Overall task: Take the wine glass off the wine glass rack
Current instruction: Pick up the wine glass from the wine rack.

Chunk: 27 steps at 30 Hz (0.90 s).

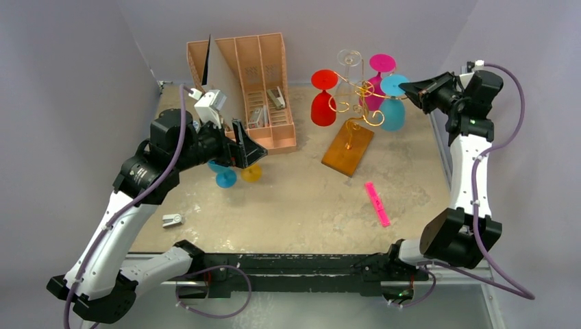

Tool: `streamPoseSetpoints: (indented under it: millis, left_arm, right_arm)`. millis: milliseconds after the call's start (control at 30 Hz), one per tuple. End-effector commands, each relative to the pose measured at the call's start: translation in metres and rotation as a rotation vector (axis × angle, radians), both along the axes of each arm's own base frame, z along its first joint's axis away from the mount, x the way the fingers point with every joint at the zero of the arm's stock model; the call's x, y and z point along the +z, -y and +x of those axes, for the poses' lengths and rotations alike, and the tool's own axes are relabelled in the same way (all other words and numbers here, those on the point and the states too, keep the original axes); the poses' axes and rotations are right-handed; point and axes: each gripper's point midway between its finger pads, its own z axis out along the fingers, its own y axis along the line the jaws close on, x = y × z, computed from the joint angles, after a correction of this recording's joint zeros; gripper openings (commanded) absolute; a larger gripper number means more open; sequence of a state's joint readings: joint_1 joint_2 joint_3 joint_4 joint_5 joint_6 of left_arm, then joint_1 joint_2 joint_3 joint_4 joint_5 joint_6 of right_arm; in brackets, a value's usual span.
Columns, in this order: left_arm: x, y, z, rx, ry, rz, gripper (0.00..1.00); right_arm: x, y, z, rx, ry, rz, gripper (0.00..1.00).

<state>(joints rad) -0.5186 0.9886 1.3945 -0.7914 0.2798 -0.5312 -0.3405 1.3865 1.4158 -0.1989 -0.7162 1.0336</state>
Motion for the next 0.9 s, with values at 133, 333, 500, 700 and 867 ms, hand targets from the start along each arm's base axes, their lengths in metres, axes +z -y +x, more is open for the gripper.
streamPoseSetpoints:
  millis: [133, 333, 500, 700, 867]
  left_arm:
    - [0.014, -0.006, -0.005, -0.010, 0.040, 0.021, 0.91]
    - [0.015, -0.008, -0.008, 0.003, 0.034, 0.008, 0.91]
    - [0.018, -0.009, -0.012, 0.005, 0.036, -0.010, 0.91]
    - [0.012, -0.010, -0.010, 0.015, 0.021, -0.004, 0.91]
    - [0.007, -0.007, -0.011, 0.009, 0.003, -0.013, 0.91]
  right_arm:
    - [0.033, 0.013, 0.013, -0.105, 0.108, 0.047, 0.00]
    - [0.031, 0.022, 0.019, -0.168, 0.082, 0.059, 0.00]
    - [0.022, 0.030, 0.023, -0.214, 0.058, 0.057, 0.00]
    - [0.011, 0.032, 0.024, -0.227, 0.004, 0.048, 0.00]
    - [0.008, 0.036, 0.025, -0.248, -0.002, 0.040, 0.00]
